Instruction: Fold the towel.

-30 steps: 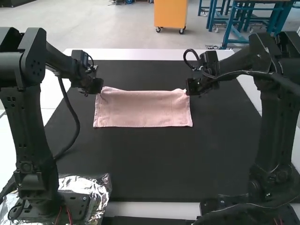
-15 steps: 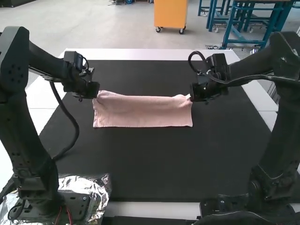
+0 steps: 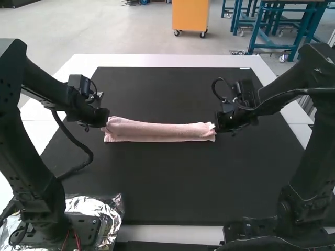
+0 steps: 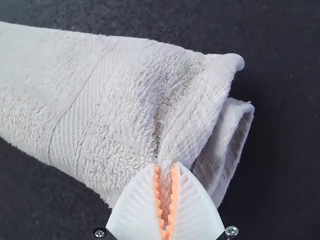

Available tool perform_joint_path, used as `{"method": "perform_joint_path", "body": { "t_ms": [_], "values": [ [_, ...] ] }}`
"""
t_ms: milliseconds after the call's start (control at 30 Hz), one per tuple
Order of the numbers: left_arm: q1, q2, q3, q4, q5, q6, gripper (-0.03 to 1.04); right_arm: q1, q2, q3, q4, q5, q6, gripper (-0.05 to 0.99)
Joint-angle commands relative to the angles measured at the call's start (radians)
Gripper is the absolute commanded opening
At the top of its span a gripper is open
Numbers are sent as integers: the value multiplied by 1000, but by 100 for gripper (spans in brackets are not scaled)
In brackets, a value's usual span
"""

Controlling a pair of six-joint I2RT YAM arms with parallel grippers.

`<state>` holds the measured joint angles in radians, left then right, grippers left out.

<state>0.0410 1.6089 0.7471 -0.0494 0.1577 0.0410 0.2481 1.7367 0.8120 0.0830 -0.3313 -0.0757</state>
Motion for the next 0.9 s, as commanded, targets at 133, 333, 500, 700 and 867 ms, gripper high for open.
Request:
{"method": "perform_joint_path", "body": {
  "t_ms": [133,333,500,700,867],
  "values": [
    [16,-29,-111,92,-66,11,2,-27,18,-54,75,41,10,-2],
    [13,-27,-192,237,-78,8,52,-30,61,-48,73,54,10,42],
    [3,-35,-172,224,-78,5,98,-32,41,-4,41,55,8,91],
    [16,-61,-124,215,-72,-27,98,-21,11,24,24,52,17,91],
    [19,-79,-97,215,-70,-58,97,-17,27,24,32,54,19,91]
  ]
}}
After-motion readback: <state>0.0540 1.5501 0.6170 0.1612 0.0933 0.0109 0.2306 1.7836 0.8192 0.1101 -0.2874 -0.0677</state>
